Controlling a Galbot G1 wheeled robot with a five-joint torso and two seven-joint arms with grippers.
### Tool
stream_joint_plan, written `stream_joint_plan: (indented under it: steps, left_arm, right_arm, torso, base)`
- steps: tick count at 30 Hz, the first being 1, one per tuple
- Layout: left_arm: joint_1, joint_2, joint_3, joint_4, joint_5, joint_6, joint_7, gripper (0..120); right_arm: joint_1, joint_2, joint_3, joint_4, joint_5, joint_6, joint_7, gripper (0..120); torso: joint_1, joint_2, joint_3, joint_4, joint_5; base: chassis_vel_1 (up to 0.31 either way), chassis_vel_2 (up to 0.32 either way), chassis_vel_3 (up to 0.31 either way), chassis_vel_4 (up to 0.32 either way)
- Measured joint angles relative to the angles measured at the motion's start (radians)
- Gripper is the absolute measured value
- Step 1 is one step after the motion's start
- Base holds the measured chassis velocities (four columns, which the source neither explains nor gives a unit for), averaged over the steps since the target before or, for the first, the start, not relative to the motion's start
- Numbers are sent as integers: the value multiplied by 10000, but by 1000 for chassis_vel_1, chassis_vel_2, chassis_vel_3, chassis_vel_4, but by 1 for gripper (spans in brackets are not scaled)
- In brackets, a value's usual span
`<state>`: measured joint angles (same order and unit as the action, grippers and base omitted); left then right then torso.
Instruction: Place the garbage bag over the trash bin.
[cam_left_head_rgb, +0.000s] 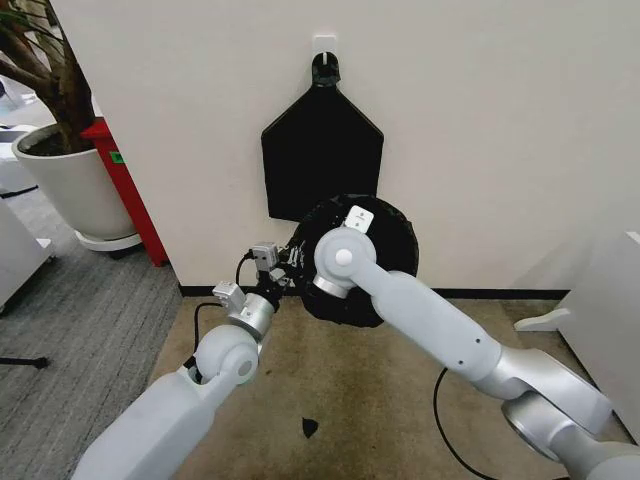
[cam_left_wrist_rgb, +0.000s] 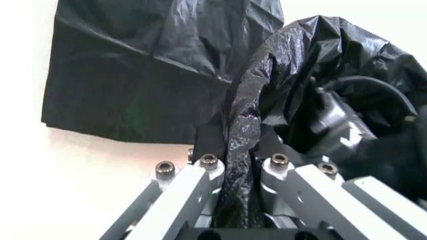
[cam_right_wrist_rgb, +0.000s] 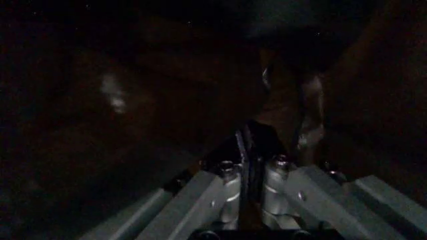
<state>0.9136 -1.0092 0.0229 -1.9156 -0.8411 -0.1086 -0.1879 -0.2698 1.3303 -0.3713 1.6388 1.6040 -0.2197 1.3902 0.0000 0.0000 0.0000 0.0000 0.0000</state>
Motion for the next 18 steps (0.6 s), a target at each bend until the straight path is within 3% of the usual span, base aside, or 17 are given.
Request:
stream_joint_plan:
  steps: [11, 18]
  left_arm:
    - [15, -2, -3, -115, 13, -12, 31, 4]
    - [-41, -34, -59, -68, -137, -5, -52, 4]
  right_arm:
    - [2, 278, 273, -859, -124, -242, -297, 0]
    - [-73, -294, 217, 304, 395, -386, -328, 0]
  torso:
    - [1, 0, 0, 0, 0]
    - [0, 0, 0, 0, 0]
  base:
    - [0, 0, 0, 0]
    - [0, 0, 0, 0]
